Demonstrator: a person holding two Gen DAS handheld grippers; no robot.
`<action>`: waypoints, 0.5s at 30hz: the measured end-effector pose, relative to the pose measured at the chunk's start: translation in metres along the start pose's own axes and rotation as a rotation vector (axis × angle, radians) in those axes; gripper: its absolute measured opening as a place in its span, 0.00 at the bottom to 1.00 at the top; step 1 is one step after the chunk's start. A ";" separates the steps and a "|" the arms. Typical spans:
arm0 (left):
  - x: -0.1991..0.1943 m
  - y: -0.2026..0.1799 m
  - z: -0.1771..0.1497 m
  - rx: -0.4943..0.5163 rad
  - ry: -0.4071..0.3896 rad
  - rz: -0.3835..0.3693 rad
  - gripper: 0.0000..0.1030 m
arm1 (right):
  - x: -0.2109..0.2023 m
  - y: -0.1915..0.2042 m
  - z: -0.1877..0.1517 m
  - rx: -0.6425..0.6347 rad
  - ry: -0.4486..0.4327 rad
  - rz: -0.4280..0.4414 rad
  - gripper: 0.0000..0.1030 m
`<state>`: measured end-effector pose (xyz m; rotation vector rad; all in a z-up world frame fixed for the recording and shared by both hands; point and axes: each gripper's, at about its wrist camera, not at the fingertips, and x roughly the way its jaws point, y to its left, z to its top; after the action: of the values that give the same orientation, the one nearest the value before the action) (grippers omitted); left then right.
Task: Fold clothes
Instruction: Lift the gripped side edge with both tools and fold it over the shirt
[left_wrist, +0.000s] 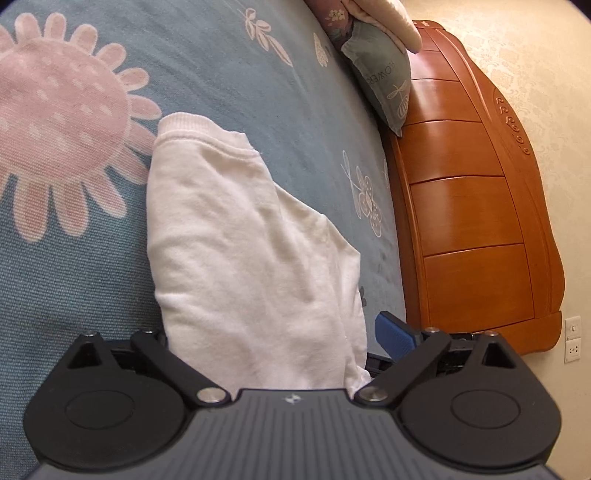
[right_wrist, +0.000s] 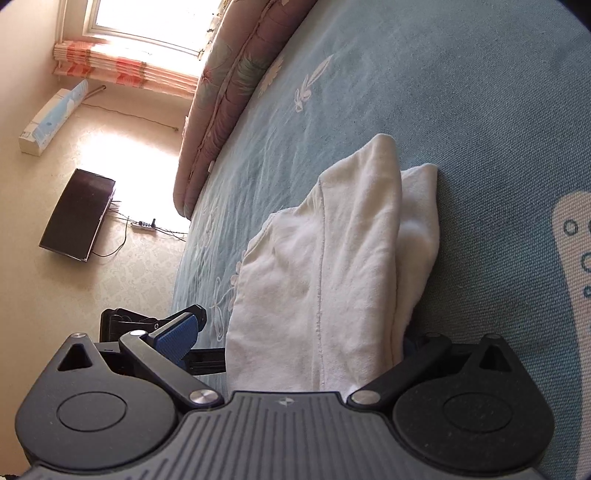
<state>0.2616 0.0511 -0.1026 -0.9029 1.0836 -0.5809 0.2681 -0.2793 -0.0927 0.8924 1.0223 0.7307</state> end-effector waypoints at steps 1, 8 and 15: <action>-0.001 -0.003 0.000 0.005 -0.002 -0.008 0.93 | -0.002 0.003 0.001 -0.007 -0.001 0.007 1.00; -0.005 -0.017 -0.002 0.008 -0.022 -0.059 0.93 | -0.010 0.023 0.002 -0.067 -0.009 -0.006 1.00; -0.005 -0.023 -0.002 -0.019 -0.033 -0.102 0.93 | -0.025 0.035 0.003 -0.088 -0.040 0.016 1.00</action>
<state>0.2582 0.0419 -0.0815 -0.9857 1.0191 -0.6380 0.2583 -0.2851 -0.0514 0.8373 0.9414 0.7624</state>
